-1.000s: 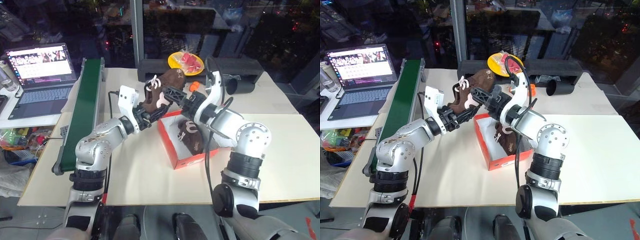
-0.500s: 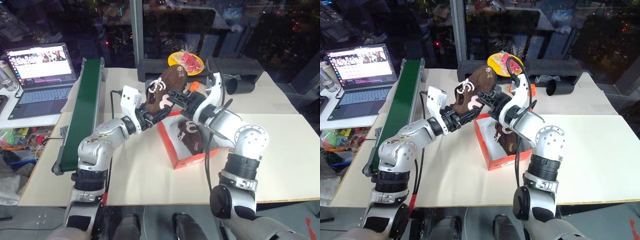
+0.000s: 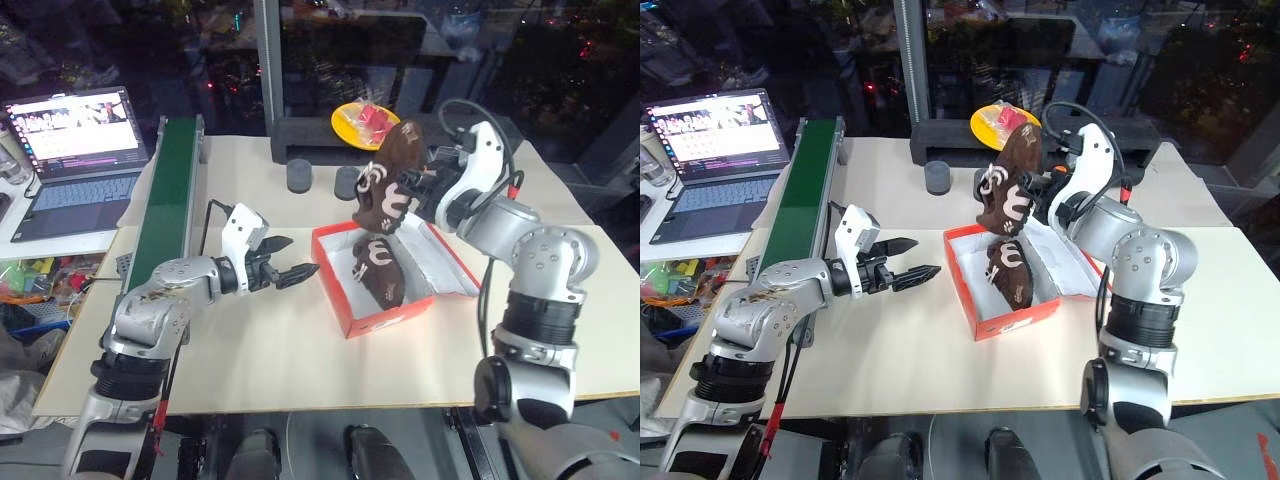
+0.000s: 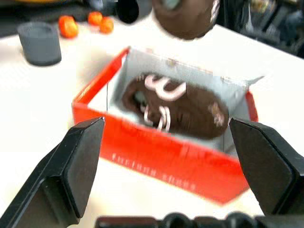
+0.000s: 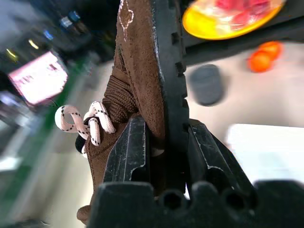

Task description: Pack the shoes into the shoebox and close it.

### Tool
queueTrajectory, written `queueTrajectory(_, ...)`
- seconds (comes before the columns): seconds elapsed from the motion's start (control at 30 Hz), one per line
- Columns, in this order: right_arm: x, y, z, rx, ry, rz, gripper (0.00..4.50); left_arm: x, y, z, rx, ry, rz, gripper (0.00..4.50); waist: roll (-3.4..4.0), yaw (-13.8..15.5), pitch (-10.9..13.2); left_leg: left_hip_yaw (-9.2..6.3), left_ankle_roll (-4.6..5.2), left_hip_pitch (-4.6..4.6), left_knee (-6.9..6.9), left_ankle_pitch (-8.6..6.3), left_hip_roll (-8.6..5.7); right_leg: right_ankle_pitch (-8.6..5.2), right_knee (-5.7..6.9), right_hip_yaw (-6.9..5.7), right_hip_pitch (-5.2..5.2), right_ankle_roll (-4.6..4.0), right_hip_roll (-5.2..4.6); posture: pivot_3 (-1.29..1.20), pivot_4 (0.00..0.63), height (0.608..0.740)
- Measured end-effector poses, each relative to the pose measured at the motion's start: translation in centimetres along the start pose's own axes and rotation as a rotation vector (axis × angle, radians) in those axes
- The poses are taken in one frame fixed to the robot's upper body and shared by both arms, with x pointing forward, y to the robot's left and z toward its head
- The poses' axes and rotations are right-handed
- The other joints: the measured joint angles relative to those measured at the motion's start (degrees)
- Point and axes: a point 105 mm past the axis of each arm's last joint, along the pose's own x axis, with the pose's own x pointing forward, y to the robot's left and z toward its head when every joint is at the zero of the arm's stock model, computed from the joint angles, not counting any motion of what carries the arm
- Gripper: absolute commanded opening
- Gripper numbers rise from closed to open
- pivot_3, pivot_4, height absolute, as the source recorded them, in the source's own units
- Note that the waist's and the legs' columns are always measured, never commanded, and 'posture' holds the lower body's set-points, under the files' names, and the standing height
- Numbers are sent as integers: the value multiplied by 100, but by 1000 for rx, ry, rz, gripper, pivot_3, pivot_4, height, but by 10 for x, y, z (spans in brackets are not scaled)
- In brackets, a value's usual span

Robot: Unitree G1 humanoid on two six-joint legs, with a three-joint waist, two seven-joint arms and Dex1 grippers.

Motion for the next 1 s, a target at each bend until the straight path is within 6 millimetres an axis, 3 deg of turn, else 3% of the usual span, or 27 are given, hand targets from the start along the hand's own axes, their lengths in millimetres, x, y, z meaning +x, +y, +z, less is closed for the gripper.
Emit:
queueTrajectory(0.1, 3, 1, -23, -73, 145, -15, 1041, 0, -8, -3, 28, 25, -46, 4468, 0, 7, 0, 0, 0, -1, -1, 0, -1, -1, 1, 0, -1, -1, 0, 0, 150, 740)
queueTrajectory(0.33, 5, 1, -65, -32, 370, -25, 1041, -1, -13, -7, 49, 50, -79, 4468, 0, 23, 0, -1, 0, -4, 1, 0, -2, -2, 0, -1, -1, 0, -1, 0, 150, 740)
queueTrajectory(0.6, 11, -2, -93, -40, 524, -72, 1041, 2, -14, -10, 60, 53, -77, 4468, 0, 9, 0, -1, 0, -2, 0, 0, -2, -2, 1, -1, -1, 0, 0, 0, 150, 740)
queueTrajectory(0.83, 38, 6, -123, -154, 618, -47, 1041, 9, -22, -12, 52, 49, -112, 4468, 1, 10, -1, -1, 0, 10, 2, 0, -3, -2, -1, -2, 14, 1, 0, 0, 150, 740)
queueTrajectory(0.97, 48, 5, -128, -172, 630, -31, 1041, 11, -22, -15, 48, 57, -114, 4468, 0, 10, -3, -3, 0, 56, 3, 0, -2, -2, -8, -6, 66, 1, 0, 0, 150, 740)
queueTrajectory(1.0, 51, 6, -129, -172, 630, -29, 1481, 12, -22, -14, 51, 57, -116, 4500, -1, 8, -3, -3, 0, 69, 3, 0, -2, -3, -10, -6, 78, 1, 0, 0, 150, 740)
